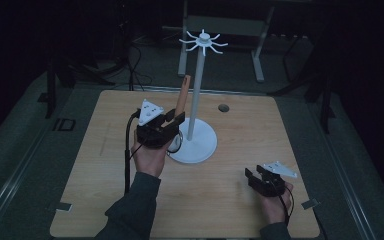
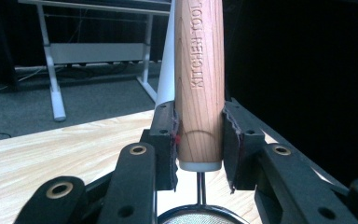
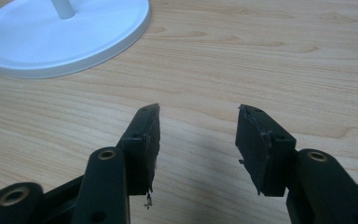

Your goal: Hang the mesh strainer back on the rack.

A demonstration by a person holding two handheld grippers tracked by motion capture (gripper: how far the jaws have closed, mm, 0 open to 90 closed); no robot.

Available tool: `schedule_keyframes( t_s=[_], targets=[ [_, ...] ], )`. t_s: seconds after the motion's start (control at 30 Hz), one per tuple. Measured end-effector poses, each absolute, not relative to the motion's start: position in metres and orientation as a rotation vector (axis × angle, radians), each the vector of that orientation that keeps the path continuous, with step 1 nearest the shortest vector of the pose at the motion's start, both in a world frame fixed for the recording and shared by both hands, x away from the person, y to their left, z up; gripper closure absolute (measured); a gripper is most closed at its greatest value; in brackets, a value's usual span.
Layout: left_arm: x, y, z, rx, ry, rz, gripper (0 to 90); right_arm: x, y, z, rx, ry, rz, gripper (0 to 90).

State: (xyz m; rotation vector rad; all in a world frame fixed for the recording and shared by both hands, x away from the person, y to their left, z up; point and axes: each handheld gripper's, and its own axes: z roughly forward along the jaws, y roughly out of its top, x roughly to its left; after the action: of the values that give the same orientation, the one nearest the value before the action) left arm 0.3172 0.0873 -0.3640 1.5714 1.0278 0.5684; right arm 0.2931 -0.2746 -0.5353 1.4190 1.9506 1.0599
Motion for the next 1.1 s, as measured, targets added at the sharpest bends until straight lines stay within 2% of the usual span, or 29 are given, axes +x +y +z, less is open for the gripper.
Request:
schedule_keyframes(
  t_s=[1.1],
  targets=[
    [0.320,0.091,-0.342,1.472,1.018,0.531,68.5,0.293,-0.275,-0.536,1.418,1.947,1.045,49.1]
  ],
)
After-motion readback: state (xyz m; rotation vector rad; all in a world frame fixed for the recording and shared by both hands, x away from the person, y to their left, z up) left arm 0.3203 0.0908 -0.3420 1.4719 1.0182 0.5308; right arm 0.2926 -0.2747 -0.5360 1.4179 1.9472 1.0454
